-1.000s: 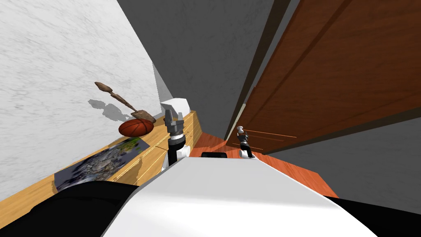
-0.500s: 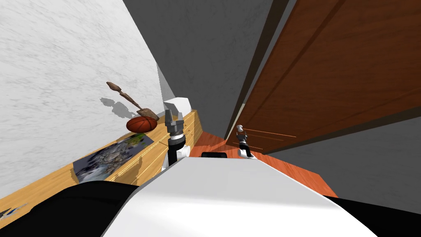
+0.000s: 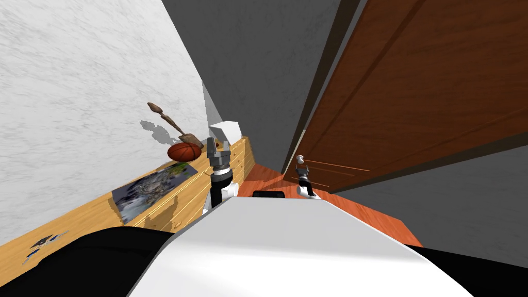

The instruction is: Pull the door open

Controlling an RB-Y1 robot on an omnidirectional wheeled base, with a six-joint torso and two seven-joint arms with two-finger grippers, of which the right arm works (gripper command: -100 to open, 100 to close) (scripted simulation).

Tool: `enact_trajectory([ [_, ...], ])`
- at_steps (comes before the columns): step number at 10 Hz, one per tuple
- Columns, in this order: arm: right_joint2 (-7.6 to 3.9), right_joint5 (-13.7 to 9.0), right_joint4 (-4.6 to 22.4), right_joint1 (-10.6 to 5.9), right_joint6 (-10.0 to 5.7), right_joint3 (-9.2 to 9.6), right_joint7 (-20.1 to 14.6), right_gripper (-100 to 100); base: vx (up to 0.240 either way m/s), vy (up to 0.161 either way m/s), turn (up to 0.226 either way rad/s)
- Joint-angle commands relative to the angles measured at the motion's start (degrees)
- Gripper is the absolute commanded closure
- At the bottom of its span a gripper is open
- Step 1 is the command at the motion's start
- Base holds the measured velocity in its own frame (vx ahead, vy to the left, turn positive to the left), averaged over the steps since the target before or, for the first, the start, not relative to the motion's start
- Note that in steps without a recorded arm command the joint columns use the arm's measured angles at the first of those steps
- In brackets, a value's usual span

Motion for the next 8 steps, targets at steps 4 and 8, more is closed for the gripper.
enact_trajectory([
  [4,0.76,-2.60,-0.65,-0.29,0.49,0.75,-6.74,-100,-0.061,-0.019,0.040],
  [8,1.38,-4.75,-1.06,-0.60,0.84,1.38,-12.25,-100,-0.081,-0.022,0.042],
])
